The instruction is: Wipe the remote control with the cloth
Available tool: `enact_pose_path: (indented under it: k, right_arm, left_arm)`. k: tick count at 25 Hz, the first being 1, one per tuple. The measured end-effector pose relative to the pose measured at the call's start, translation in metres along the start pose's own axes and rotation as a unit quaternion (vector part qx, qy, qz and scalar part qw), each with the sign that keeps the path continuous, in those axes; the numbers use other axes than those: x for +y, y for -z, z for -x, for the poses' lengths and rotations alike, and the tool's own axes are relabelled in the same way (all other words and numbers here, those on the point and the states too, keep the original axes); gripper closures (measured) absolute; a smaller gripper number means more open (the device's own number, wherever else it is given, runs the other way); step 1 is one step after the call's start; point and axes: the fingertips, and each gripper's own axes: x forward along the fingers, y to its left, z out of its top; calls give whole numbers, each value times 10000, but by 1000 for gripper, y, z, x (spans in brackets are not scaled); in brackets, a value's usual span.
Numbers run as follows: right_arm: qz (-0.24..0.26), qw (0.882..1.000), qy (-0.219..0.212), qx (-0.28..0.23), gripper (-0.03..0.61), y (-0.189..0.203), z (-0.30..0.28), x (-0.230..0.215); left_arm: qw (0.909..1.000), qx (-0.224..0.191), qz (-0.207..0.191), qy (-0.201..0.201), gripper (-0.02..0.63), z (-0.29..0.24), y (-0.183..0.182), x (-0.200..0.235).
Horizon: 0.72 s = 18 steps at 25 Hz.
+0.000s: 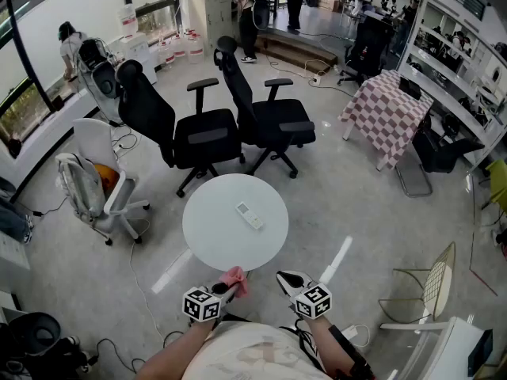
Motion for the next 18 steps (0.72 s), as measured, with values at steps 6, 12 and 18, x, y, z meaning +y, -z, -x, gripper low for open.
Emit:
enact_pose_path:
  k: [6, 12, 18]
  right_arm:
    - [-17, 10000, 3, -67, 571, -6, -2, -6]
    - [-25, 9999, 143, 20, 571, -3, 3, -9]
    - [5, 10000, 66, -40, 571, -11, -8, -15]
  left_arm:
    - [10000, -34, -61, -50, 592, -2, -10, -3]
    - [9999, -35, -38, -90, 592, 3, -8, -9]
    - [9999, -68, -143, 6, 592, -7, -18, -1]
